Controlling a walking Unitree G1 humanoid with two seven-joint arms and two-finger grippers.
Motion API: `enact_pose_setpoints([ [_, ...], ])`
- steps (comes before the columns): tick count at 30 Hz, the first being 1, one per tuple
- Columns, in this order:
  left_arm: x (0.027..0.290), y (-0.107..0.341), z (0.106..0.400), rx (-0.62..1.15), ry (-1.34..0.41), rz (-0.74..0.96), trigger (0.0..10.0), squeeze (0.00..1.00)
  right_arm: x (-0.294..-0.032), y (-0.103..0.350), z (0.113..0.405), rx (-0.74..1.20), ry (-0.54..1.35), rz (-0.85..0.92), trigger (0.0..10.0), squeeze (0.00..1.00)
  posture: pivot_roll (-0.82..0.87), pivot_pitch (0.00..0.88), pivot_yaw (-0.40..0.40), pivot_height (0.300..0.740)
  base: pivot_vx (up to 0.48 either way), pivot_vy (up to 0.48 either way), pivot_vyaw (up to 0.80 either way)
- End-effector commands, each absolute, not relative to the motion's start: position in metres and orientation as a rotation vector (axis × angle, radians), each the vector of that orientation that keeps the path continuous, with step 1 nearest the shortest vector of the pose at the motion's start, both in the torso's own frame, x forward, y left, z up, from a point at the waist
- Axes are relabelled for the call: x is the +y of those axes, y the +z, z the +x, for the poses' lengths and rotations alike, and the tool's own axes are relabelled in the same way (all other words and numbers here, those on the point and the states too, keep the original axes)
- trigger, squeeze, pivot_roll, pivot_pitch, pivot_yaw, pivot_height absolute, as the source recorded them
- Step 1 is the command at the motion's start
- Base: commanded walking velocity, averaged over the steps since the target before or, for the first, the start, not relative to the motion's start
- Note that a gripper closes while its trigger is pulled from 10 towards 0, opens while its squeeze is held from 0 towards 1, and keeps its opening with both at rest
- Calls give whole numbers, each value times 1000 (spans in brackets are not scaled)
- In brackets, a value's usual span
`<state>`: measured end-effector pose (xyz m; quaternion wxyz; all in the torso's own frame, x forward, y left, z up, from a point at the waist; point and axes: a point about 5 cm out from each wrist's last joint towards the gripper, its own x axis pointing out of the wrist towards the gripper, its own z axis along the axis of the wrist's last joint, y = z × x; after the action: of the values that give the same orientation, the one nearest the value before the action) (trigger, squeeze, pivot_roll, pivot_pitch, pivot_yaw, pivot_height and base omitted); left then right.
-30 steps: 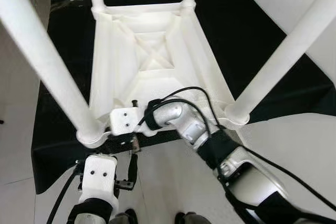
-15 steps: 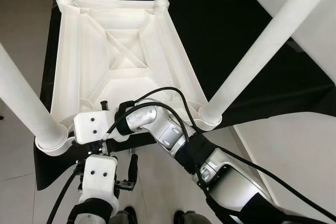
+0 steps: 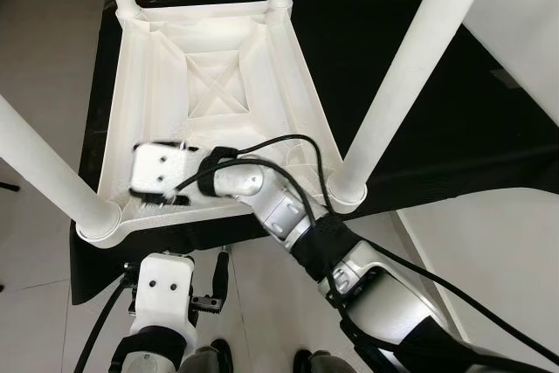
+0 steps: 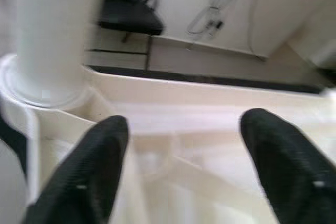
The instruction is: Building children table
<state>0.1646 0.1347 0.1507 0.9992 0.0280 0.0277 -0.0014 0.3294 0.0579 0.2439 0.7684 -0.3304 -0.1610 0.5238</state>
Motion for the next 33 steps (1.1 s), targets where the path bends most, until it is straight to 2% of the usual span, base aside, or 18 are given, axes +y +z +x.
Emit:
enact_pose_setpoints([
  [1,136,144,164,90,-9,58,10000,0,42,244,327,-320,1169,-576,10000,855,-28,253,-51,740,0,0,0],
  [2,136,144,164,90,-9,58,10000,0,42,244,327,-320,1169,-576,10000,855,-28,253,-51,740,0,0,0],
  [3,136,144,164,86,-18,62,10000,0,31,243,328,-305,1170,-488,10000,55,-28,253,-51,740,0,0,0],
  [4,136,144,166,80,-28,66,10000,0,21,243,329,-303,1146,-402,10000,0,-35,244,-51,740,0,0,0],
  [5,136,144,166,80,-28,66,10000,0,21,243,329,-303,1146,-402,10000,0,-35,244,-51,740,0,0,0],
  [6,137,145,167,70,-39,68,10000,0,4,239,330,-306,1066,-295,10000,0,-36,238,-49,740,0,0,0],
  [7,137,145,167,70,-39,68,10000,0,4,239,330,-306,1066,-295,10000,0,-36,238,-49,740,0,0,0],
  [8,138,146,169,61,-46,74,10000,0,-9,234,331,-298,1002,-231,10000,0,-39,234,-48,740,0,0,0],
  [10,138,146,169,61,-46,74,10000,0,-9,234,331,-298,1002,-231,10000,0,-39,234,-48,740,0,0,0],
  [13,140,148,171,43,-54,85,10000,0,-35,222,329,-270,901,-146,10000,0,-43,220,-45,740,0,0,0],
  [14,141,148,171,39,-53,102,10000,0,-48,213,323,-235,915,-64,10000,0,-49,207,-36,740,0,0,0],
  [16,141,148,171,39,-53,102,10000,0,-48,213,323,-235,915,-64,10000,0,-49,207,-36,740,0,0,0],
  [17,142,148,171,36,-49,100,10000,0,-59,207,317,-214,914,6,10000,0,-49,204,-36,740,0,0,0],
  [18,142,148,171,36,-49,100,10000,0,-59,207,317,-214,914,6,10000,0,-49,204,-36,740,0,0,0],
  [21,140,148,166,45,-112,61,10000,0,-86,188,307,-155,849,67,10000,0,-42,179,-17,740,0,0,0],
  [25,138,147,164,53,-140,50,10000,0,-91,184,304,-140,839,77,10000,0,-42,179,-17,740,0,0,0],
  [30,123,141,155,84,-326,25,10000,0,-105,171,281,-83,841,113,10000,0,-50,156,1,740,0,0,800],
  [33,121,140,156,82,-353,22,10000,0,-109,168,273,-62,857,130,10000,0,-51,150,3,740,0,0,800],
])
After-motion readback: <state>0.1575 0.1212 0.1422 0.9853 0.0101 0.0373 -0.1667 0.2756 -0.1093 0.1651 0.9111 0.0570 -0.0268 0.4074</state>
